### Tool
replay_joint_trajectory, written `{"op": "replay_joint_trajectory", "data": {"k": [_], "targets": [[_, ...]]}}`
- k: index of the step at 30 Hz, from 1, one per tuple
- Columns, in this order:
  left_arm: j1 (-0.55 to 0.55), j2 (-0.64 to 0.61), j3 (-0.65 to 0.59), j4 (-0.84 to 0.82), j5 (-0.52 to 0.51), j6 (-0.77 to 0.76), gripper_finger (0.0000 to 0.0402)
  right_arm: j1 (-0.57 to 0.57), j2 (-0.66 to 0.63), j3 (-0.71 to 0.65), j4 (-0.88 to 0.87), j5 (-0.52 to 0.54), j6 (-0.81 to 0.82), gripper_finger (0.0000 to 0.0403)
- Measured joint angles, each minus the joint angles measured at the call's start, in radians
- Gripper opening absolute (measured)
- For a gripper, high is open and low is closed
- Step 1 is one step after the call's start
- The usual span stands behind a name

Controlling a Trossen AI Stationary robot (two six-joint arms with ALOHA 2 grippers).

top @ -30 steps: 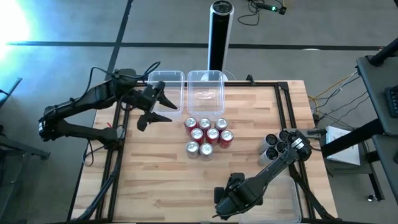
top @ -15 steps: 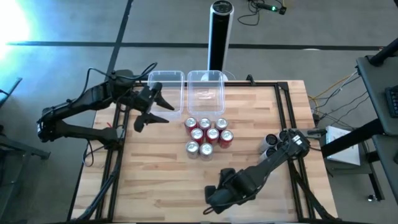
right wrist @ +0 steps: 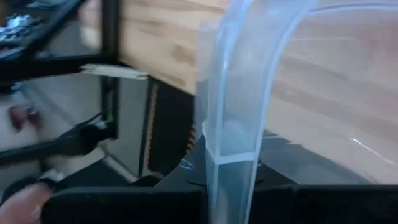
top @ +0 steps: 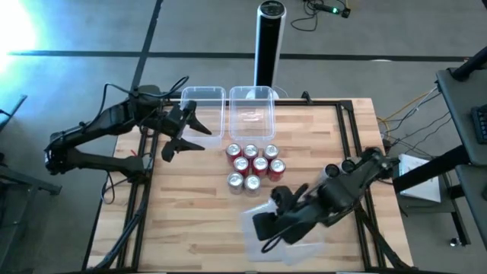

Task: Sort soda cans
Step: Move the bottom right transparent bin to the right side of the center transparent bin

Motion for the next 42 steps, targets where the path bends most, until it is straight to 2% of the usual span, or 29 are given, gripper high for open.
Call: {"op": "replay_joint_trajectory", "data": {"k": [4,8,10,17,20,23,26,28,30,32,37,40,42], "targets": [[0.007,-0.023,0.0,-0.006,0.001,0.003,0.0231,0.0,-0.065,0.0,0.108,0.031,-0.155,0.0013],[0.011,-0.043,0.0,-0.007,0.0,0.001,0.0231,0.0,-0.132,0.0,0.138,0.042,-0.273,0.0013],[0.011,-0.049,0.0,-0.007,0.0,-0.002,0.0231,0.001,-0.17,0.0,0.138,0.083,-0.35,0.0013],[0.011,-0.052,0.0,-0.006,-0.003,-0.03,0.0231,0.0,-0.322,0.001,0.15,0.412,-0.743,0.0013],[0.011,-0.044,0.0,-0.001,-0.041,-0.055,0.0231,-0.009,-0.381,0.002,0.132,0.552,-0.926,0.0013],[0.011,-0.034,0.0,0.0,-0.067,-0.085,0.0231,-0.029,-0.435,0.002,0.035,0.668,-1.078,0.0013],[0.011,-0.023,0.0,0.012,-0.102,-0.124,0.0231,-0.086,-0.478,0.002,-0.173,0.721,-1.136,0.0013],[0.011,-0.013,0.0,0.029,-0.136,-0.152,0.0231,-0.143,-0.493,0.001,-0.318,0.715,-1.146,0.0013],[0.011,-0.001,0.0,0.055,-0.178,-0.186,0.0231,-0.215,-0.51,-0.032,-0.295,0.671,-1.265,0.0013],[0.011,0.017,0.008,0.083,-0.226,-0.212,0.0231,-0.291,-0.524,-0.068,-0.24,0.556,-1.437,0.0013],[0.012,0.076,0.043,0.207,-0.336,-0.258,0.0231,-0.507,-0.517,-0.151,-0.315,0.363,-1.591,0.0013],[0.012,0.117,0.091,0.223,-0.405,-0.277,0.0231,-0.604,-0.534,-0.213,-0.311,0.255,-1.714,0.0013],[0.012,0.145,0.127,0.219,-0.451,-0.298,0.0231,-0.671,-0.548,-0.26,-0.312,0.219,-1.79,0.0013]]}}
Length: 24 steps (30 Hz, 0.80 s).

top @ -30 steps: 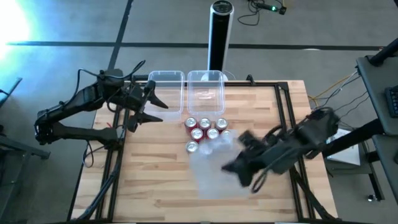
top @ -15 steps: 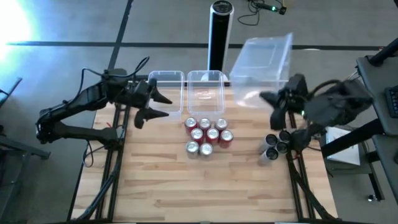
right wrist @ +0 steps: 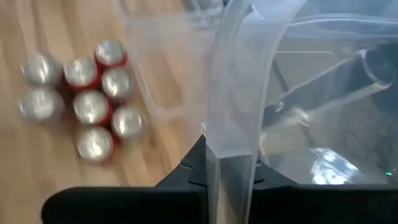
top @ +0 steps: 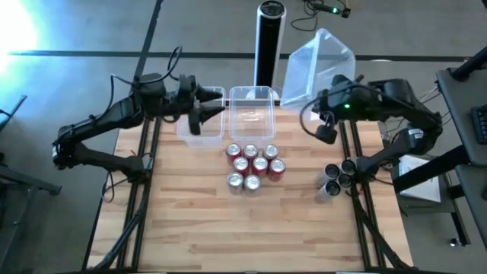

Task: Sort soda cans
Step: Move the bottom right transparent bin to the right side of the center transparent bin

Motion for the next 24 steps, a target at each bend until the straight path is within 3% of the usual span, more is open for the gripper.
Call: {"op": "replay_joint_trajectory", "data": {"k": [4,10,18,24], "targets": [[-0.001,0.054,0.06,-0.004,-0.02,-0.013,0.0231,-0.104,-0.003,-0.107,0.001,-0.103,-0.117,0.0013],[-0.002,0.099,0.119,-0.015,-0.019,0.019,0.0231,-0.166,-0.002,-0.308,0.0,-0.162,-0.18,0.0013],[-0.002,0.042,0.166,-0.064,-0.019,0.115,0.0231,-0.183,0.038,-0.545,0.094,-0.154,-0.272,0.0013],[-0.001,-0.016,0.157,-0.099,-0.02,0.149,0.0231,-0.194,0.09,-0.628,0.215,-0.17,-0.305,0.0013]]}}
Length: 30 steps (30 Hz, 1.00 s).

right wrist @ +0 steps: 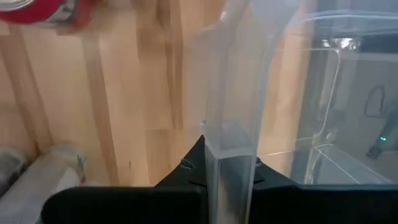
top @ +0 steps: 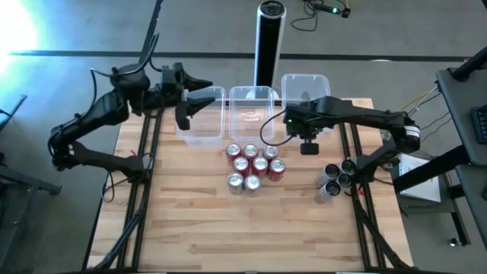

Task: Sort soda cans
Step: Move the bottom right transparent bin to the right side of the center transparent bin

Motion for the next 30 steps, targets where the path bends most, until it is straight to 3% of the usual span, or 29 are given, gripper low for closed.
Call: {"op": "replay_joint_trajectory", "data": {"k": [9,30], "targets": [[0.0,-0.037,-0.006,-0.093,0.0,0.0,0.0231,-0.041,0.048,-0.092,0.131,-0.065,0.045,0.0013],[0.0,-0.042,-0.007,-0.128,0.0,0.0,0.0231,-0.051,0.049,-0.225,0.255,-0.056,-0.06,0.0013]]}}
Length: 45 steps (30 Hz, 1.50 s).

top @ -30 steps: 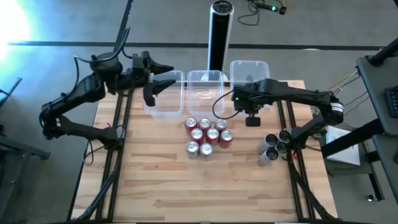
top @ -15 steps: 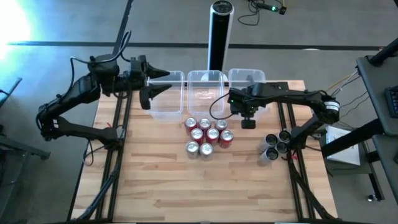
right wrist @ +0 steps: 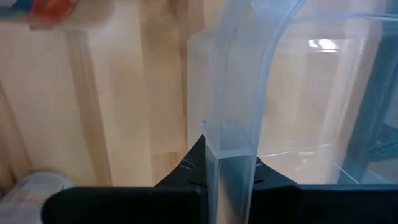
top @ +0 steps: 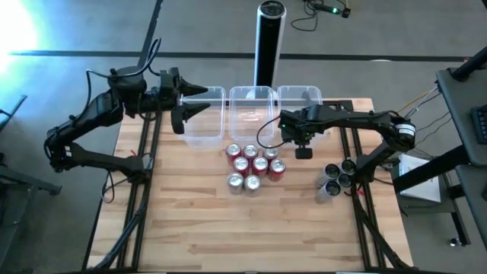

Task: Sort soda cans
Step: Move the bottom right transparent bin to the right side of the center transparent bin

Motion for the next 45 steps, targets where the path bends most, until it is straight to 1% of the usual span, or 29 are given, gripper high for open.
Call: {"op": "replay_joint_trajectory", "data": {"k": [15,18,23,26,33,39,45], "targets": [[0.0,-0.007,0.0,-0.006,0.001,-0.011,0.0231,0.0,0.0,-0.009,0.042,0.002,0.02,0.0018],[0.0,-0.009,0.0,-0.007,0.001,-0.011,0.0231,0.0,0.0,-0.009,0.04,0.002,0.02,0.0041],[0.0,-0.012,0.0,-0.016,0.001,-0.01,0.0231,0.0,0.0,-0.009,0.037,0.02,0.039,0.0097],[0.0,-0.014,0.0,-0.018,0.001,-0.009,0.0231,0.0,0.0,-0.002,0.036,0.025,0.062,0.0124],[0.0,-0.015,0.0,-0.018,0.001,-0.008,0.0231,0.0,0.0,0.05,-0.007,0.025,0.087,0.016],[0.0,-0.016,0.0,-0.019,0.001,-0.012,0.0231,0.0,-0.002,0.069,-0.128,0.013,0.104,0.0168],[0.0,-0.017,0.0,-0.028,0.001,-0.026,0.0231,-0.028,-0.002,0.053,-0.188,-0.055,0.171,0.0149]]}}
